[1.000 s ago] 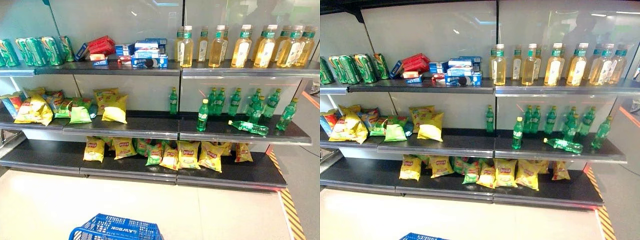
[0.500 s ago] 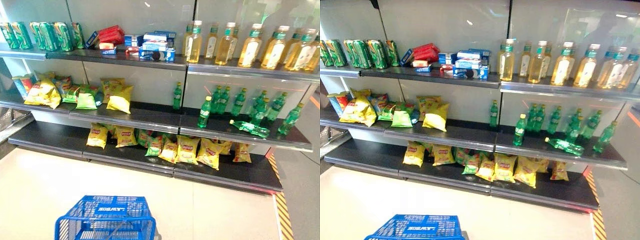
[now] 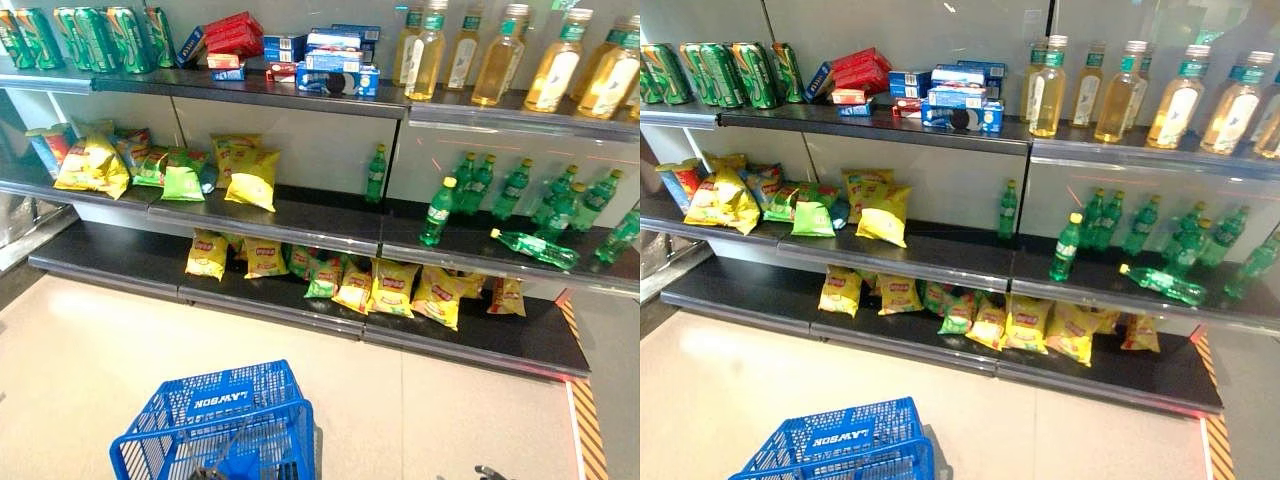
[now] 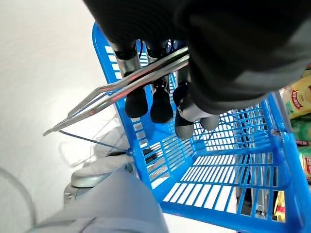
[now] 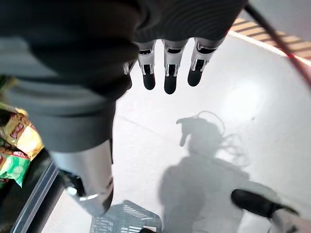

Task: Pick up the snacks into the basket

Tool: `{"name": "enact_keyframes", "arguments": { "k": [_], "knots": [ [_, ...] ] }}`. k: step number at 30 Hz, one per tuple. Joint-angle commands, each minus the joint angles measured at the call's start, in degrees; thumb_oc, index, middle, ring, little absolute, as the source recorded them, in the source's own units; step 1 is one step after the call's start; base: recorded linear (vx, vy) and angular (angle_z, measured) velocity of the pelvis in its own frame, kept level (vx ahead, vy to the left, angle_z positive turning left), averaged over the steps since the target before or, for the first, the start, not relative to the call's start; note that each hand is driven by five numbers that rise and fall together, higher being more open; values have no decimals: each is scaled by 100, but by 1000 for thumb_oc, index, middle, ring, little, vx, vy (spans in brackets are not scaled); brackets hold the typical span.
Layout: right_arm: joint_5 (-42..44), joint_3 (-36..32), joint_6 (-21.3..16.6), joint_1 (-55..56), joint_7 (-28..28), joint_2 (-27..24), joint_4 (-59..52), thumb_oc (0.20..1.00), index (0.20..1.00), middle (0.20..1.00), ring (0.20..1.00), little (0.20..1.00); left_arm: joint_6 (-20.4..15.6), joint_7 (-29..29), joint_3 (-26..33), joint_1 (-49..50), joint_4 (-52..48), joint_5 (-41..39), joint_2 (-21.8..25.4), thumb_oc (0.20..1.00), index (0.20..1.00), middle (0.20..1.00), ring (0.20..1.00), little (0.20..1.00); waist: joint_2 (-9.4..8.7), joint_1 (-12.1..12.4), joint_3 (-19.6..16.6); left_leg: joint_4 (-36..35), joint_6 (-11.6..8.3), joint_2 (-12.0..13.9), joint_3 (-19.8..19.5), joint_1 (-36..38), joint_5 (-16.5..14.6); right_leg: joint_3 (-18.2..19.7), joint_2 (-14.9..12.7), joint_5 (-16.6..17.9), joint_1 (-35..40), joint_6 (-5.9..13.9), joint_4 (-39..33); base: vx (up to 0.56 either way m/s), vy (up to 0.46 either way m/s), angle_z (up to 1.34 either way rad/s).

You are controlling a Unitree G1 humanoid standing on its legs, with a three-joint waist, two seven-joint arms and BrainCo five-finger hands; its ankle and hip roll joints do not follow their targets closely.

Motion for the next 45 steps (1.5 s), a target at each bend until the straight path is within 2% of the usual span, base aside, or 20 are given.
{"name": "enact_keyframes", "arguments": {
  "k": [1,2,4,5,6,7,8,9,10,12,13,14,16,17,18,24,27,30,35,45],
  "knots": [
    [-35,-28,-53,41,-37,-253,-259,1000,1000,1000,1000,1000,64,62,-283,328,7,387,481,200,200,200,200,200,-122,-148,-286,494,-207,-198,-359,-770,-17,-197,-578,1988,42,589,1100,375,320,-6],
    [-18,-28,-35,-4,-35,-285,-371,1000,1000,1000,1000,1000,68,28,-355,310,-127,397,495,200,200,200,200,200,-62,-170,-213,503,-79,-257,-416,-656,-149,-291,-653,2405,-237,466,1569,376,320,3],
    [18,-24,-44,-78,-56,-314,-458,1000,1000,1000,1000,1000,59,20,-410,295,-261,417,515,200,200,200,200,200,27,-211,-111,428,-23,-251,-461,-478,-233,-363,-577,2395,-508,369,1881,217,206,16],
    [41,-21,-76,-133,-92,-347,-630,1000,1000,1000,1000,1000,42,13,-462,287,-391,437,546,200,200,200,200,200,75,-262,0,361,11,-277,-509,-317,-313,-411,-432,2248,-784,353,2021,454,303,13],
    [288,-98,-181,-249,-152,-446,-1297,1000,1000,1000,1000,1000,-14,0,-580,325,-710,519,643,200,200,200,200,200,167,-445,207,178,58,-310,-688,112,-456,-772,-142,1474,-1479,302,1926,341,198,9],
    [288,-98,-178,-248,-152,-448,-1299,1000,1000,1000,1000,1000,-13,-1,-580,325,-712,519,642,200,200,200,200,200,174,-449,203,174,56,-304,-694,108,-450,-778,-136,1483,-1480,300,1917,400,146,-14],
    [322,-72,-257,-271,-161,-555,-1804,1000,1000,1000,1000,1000,-40,13,-590,329,-815,519,690,200,200,200,200,200,212,-560,294,91,38,-310,-794,311,-502,-856,97,1064,-1715,276,1656,232,14,-10],
    [361,-86,-294,-288,-205,-599,-1970,1000,1000,1000,1000,1000,-62,18,-586,312,-826,493,708,200,200,200,200,200,201,-609,368,61,25,-331,-862,430,-537,-935,180,938,-1840,304,1420,479,-59,12],
    [348,-91,-354,-379,-272,-783,-2478,1000,1000,1000,1000,1000,-114,22,-624,246,-903,496,731,200,200,200,200,200,67,-721,436,21,-27,-494,-1014,614,-672,-937,239,1044,-2000,371,216,454,-114,37],
    [369,-204,-371,-396,-332,-992,-2796,1000,1000,1000,1000,1000,-192,41,-718,197,-1227,514,793,200,200,200,200,200,26,-822,532,133,-32,-590,-1255,777,-876,-656,194,1327,-2049,481,-395,359,-118,77],
    [369,-204,-371,-396,-332,-993,-2796,1000,1000,1000,1000,1000,-191,41,-719,197,-1227,514,793,200,200,200,200,200,28,-822,536,134,-32,-589,-1256,780,-878,-657,195,1328,-2044,481,-398,265,-183,103],
    [304,-302,-367,-501,-418,-1177,-2995,1000,1000,1000,1000,1000,-266,72,-787,164,-1627,465,874,200,200,200,200,200,-17,-818,617,258,-73,-637,-1399,821,-1001,-614,94,1548,-2188,564,-450,226,-211,84],
    [414,-465,-438,-415,-449,-1272,-3267,1000,1000,1000,1000,1000,-331,59,-848,226,-2127,474,971,200,200,200,200,200,-85,-814,628,443,-119,-699,-1469,780,-1137,-662,-4,1565,-2080,510,-392,187,-219,112],
    [415,-467,-438,-413,-448,-1272,-3269,1000,1000,1000,1000,1000,-327,59,-849,229,-2132,474,973,200,200,200,200,200,-84,-814,630,453,-119,-699,-1471,778,-1144,-664,-4,1564,-2077,510,-391,59,-221,140],
    [486,-688,-478,-484,-526,-1534,-3512,1000,1000,1000,1000,1000,-356,108,-826,266,-2633,401,1080,200,200,200,200,200,-2,-809,687,487,-207,-664,-1558,696,-1144,-758,-5,1577,-2166,464,-273,24,-146,104],
    [513,-835,-494,-1074,-751,-2100,-3811,1000,1000,1000,1000,1000,-344,128,-844,253,-2786,81,1008,200,200,200,200,200,244,-817,732,292,-308,-504,-1729,438,-969,-972,15,1467,-2327,392,-247,-11,-130,31],
    [425,-570,-509,-1987,-938,-2561,-3972,1000,1000,1000,1000,1000,-331,198,-994,66,-2532,-57,950,200,200,200,200,200,397,-808,916,165,-349,-463,-1738,174,-815,-973,78,1395,-2718,355,-1,-84,-33,-7],
    [450,-276,-506,-2722,-1063,-2741,-3773,1000,1000,1000,1000,1000,-276,257,-1015,-30,-2049,-224,822,200,200,200,200,200,443,-781,972,109,-348,-462,-1710,71,-748,-899,125,1372,-2886,349,118,-49,-4,-12],
    [473,30,-496,-3223,-1109,-2722,-3884,1000,1000,1000,1000,1000,-189,367,-911,-131,-1409,-323,625,200,200,200,200,200,452,-809,1063,42,-328,-455,-1635,70,-736,-803,154,1307,-2967,361,237,1,7,-5],
    [428,-23,-515,-2671,-965,-2359,-4227,1000,1000,1000,1000,1000,-123,419,-781,-44,-1103,-120,526,200,200,200,200,200,444,-851,1145,96,-285,-459,-1556,135,-839,-779,82,1221,-2933,389,371,20,13,-3]
  ]
}}
